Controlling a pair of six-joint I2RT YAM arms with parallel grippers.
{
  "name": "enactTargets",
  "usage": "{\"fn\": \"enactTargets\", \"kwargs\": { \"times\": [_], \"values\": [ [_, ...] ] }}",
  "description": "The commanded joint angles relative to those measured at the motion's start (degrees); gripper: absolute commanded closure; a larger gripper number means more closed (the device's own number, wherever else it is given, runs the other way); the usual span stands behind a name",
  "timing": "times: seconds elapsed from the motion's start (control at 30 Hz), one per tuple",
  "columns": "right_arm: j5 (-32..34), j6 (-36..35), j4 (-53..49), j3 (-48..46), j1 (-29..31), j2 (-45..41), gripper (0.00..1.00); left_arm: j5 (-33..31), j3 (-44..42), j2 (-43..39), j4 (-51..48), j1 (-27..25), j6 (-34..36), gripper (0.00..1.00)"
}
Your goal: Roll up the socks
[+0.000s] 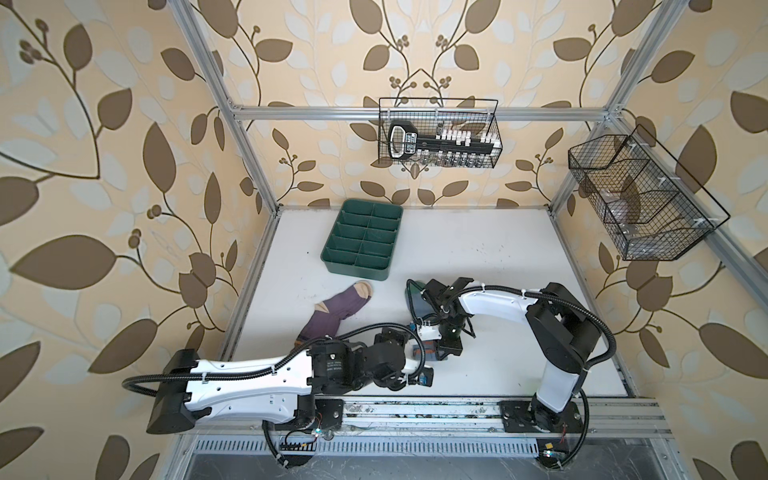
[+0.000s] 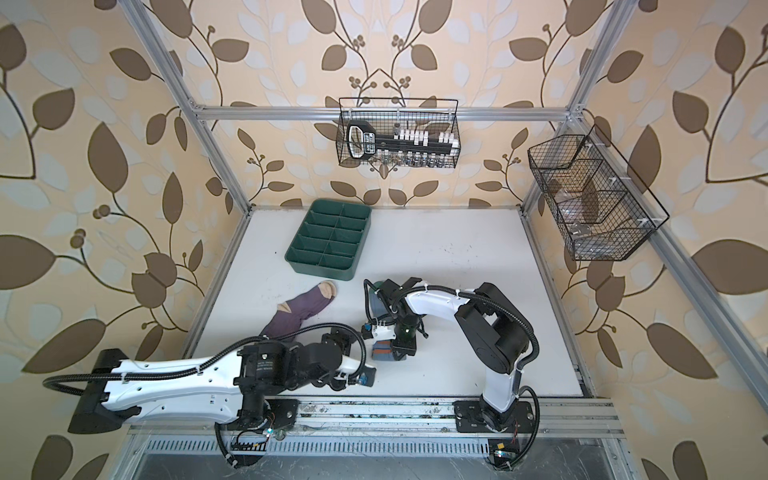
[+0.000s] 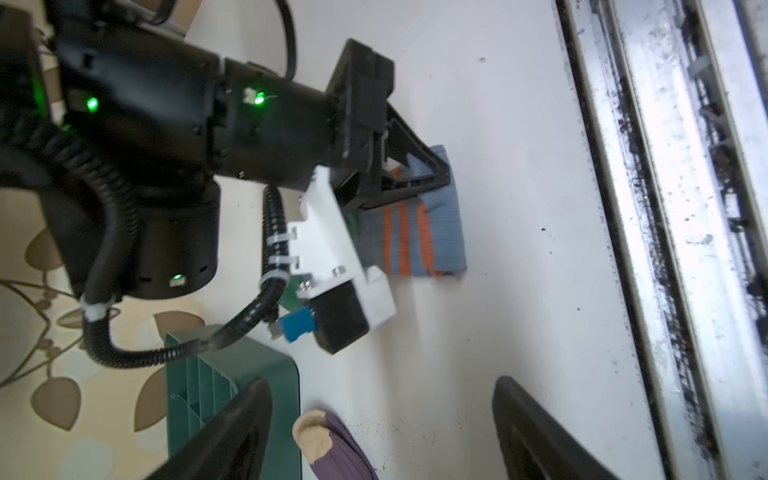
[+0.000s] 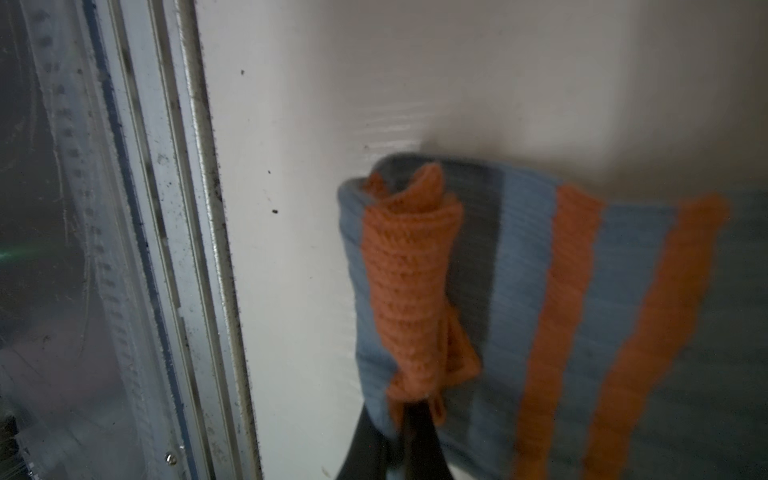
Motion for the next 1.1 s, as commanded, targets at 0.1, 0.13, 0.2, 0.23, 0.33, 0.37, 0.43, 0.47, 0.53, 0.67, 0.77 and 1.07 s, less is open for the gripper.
{"fn": "enactTargets", "kwargs": {
  "times": [0.1, 0.13, 0.2, 0.23, 0.33, 0.37, 0.43, 0.47, 0.53, 0.67, 0.77, 1.07],
  "values": [
    [-1.50, -2.08, -1.03, 1.01, -1.03, 4.49, 1.00, -5.60, -5.14, 7.30, 17.55, -3.66, 1.34, 0.22],
    [-1.67, -1.99, -0.99, 1.03, -1.14, 4.61, 1.00, -5.51, -5.45, 9.17, 19.06, -3.69, 0.60, 0.24],
    [-1.82, -2.23, -1.01, 1.00, -1.20, 4.85, 1.00, -6.46, -5.98, 12.70, 21.85, -3.62, -0.43, 0.27],
    [-1.78, -2.21, -0.98, 1.04, -1.29, 4.88, 1.00, -7.53, -6.31, 15.00, 23.90, -3.68, -0.72, 0.30],
    [-1.63, -2.08, -1.00, 1.24, -1.30, 4.78, 1.00, -11.29, -6.61, 21.85, 29.60, -3.61, -0.83, 0.35],
    [-1.43, -1.91, -0.94, 1.19, -1.27, 4.62, 1.00, -12.09, -6.10, 24.88, 31.82, -3.63, -1.06, 0.37],
    [-1.49, -1.99, -0.90, 1.09, -1.34, 4.30, 1.00, -11.14, -5.54, 28.00, 33.45, -3.30, -1.91, 0.40],
    [-1.47, -2.07, -0.86, 1.05, -1.28, 4.29, 1.00, -10.37, -5.04, 29.07, 33.31, -3.11, -2.49, 0.41],
    [-1.45, -2.03, -0.81, 1.00, -1.36, 4.28, 1.00, -9.91, -3.95, 31.13, 33.05, -2.64, -3.32, 0.46],
    [-1.41, -2.16, -0.67, 1.24, -1.41, 4.20, 1.00, -10.37, -2.75, 34.51, 32.50, -1.24, -5.79, 0.53],
    [-1.57, -2.11, -0.63, 1.10, -1.52, 3.82, 1.00, -9.89, -2.66, 35.27, 31.99, 0.01, -7.42, 0.59],
    [-0.97, -1.23, 4.93, -1.51, -2.56, -1.21, 0.92, -5.19, 2.08, 39.28, 23.51, 3.85, -11.58, 0.99]
  ]
}}
